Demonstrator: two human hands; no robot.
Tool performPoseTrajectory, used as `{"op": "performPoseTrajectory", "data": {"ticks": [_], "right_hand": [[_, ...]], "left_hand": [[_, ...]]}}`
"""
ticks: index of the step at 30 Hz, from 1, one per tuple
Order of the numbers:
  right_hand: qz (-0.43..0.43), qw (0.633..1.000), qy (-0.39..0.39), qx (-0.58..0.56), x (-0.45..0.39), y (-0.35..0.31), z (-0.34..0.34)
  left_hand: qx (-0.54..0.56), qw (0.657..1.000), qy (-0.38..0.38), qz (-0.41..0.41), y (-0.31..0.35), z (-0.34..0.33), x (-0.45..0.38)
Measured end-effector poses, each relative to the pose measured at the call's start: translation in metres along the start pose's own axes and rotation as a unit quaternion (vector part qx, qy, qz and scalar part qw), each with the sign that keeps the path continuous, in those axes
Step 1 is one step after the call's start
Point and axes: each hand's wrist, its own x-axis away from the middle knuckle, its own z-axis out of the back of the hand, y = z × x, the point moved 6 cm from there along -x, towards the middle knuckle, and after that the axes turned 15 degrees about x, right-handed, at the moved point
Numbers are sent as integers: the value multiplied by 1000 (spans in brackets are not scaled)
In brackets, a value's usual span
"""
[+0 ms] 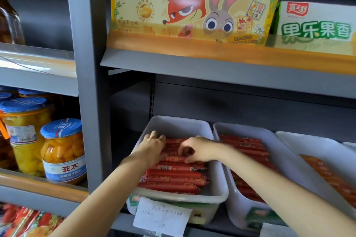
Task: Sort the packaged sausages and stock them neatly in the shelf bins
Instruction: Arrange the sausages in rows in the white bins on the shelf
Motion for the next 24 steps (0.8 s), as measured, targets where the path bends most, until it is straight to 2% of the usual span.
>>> {"op": "performPoseTrajectory", "data": {"ticks": [4, 9, 14, 16, 18, 20, 24], "right_hand": [[-27, 999, 15, 9, -16, -5, -9], [-129, 986, 104, 7, -30, 20, -2], [-94, 978, 187, -1, -43, 22, 9], [-96, 982, 160, 22, -51, 25, 7], [-80, 990, 101, 55, -59, 27, 0], [-60, 996, 48, 35, -63, 26, -6], [-54, 995, 64, 47, -73, 26, -2]], "left_hand": [[-2, 1000, 19, 3, -3, -1, 0], [27, 1000, -2, 16, -11, -10, -3], [12, 995, -88, 34, -12, -23, -2], [9, 995, -97, 38, -11, -22, -3], [9, 994, -102, 33, -11, -22, -3], [15, 992, -121, 24, -10, -25, -3], [38, 987, -152, -26, -3, -26, 1]]}}
